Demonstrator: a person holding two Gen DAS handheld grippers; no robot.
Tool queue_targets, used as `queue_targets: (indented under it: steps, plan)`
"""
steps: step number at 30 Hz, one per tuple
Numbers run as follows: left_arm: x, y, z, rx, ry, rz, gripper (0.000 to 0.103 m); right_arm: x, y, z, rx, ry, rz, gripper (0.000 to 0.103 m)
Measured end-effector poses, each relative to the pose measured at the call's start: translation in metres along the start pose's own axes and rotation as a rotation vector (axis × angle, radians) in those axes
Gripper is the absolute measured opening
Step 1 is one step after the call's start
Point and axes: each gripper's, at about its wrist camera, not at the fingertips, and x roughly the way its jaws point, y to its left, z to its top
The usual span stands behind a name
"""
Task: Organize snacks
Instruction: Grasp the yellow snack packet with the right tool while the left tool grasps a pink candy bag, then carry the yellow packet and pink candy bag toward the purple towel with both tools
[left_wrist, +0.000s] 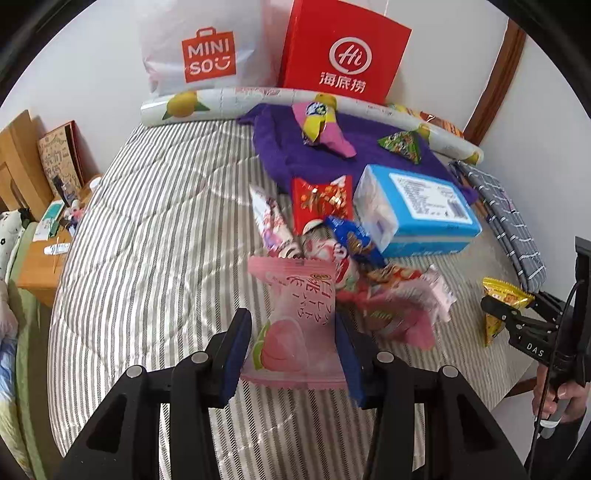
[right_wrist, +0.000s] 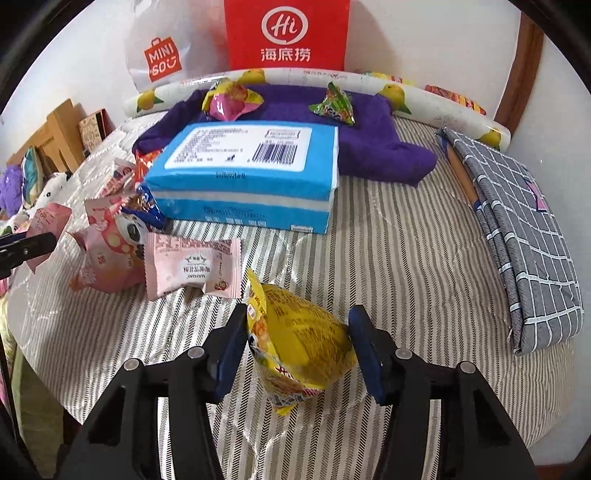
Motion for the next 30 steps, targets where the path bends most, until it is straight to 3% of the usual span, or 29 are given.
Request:
queue_targets:
  steps: [30]
  plan:
    - [0.006,-0.066,0.071,0.077,-0.048,-0.145,0.044,-0.038,0.0,0.061,-0.002,-0.111,0.089,0.045]
